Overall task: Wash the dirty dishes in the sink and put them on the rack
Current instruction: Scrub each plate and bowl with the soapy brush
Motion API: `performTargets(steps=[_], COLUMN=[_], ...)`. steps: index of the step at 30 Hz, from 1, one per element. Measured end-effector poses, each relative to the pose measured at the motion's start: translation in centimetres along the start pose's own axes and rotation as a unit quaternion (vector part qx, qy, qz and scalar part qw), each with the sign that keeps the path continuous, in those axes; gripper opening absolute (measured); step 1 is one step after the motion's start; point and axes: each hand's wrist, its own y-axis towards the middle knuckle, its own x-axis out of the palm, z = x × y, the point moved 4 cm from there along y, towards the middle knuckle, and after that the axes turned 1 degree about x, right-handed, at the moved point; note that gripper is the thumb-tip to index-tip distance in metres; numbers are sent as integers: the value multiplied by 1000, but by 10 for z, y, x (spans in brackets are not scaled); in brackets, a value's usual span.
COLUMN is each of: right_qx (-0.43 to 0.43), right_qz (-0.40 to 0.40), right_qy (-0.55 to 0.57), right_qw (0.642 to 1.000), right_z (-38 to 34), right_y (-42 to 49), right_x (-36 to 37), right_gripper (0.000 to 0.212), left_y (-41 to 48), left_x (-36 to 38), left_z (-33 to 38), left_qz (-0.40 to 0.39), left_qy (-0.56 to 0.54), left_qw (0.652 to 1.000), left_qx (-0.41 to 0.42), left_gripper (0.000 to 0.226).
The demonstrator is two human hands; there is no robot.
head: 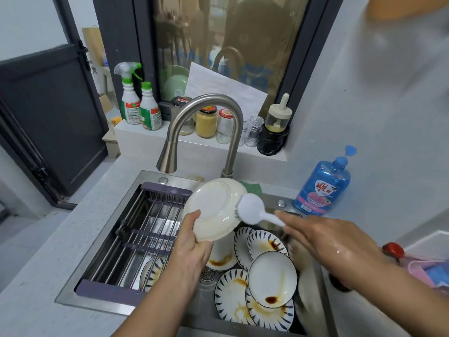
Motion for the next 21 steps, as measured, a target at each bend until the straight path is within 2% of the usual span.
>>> performTargets(steps=[3,6,8,11,14,17,19,21], right_qx=[7,8,4,-8,-8,16,29,21], right_qz=[18,4,-2,-29,-48,-22,1,-5], right_qy=[54,139,186,225,211,200,169,76], right_qw=[998,990,983,974,976,979,985,997], right_z=[20,34,38,37,40,41,35,21], right_y=[9,21,28,38,51,60,57,45], right_x=[-5,-8,-18,-33,-42,-45,-49,-52], right_gripper=[48,41,30,32,33,35,37,41], left_y=[-3,-6,-11,-17,-22,-30,-31,-29], left_x=[3,1,-1,-5,-5,4,11,15], left_z=[3,7,11,16,18,17,17,18], left_qz=[-46,-85,-111,-136,-166,-194,-199,-180], left_qy=[6,18,35,73,138,222,235,209], left_qw=[999,996,992,985,971,950,946,957], left_qx=[-8,-28,-46,-73,-100,-104,-100,-91], left_gripper=[72,108,114,112,108,88,71,66])
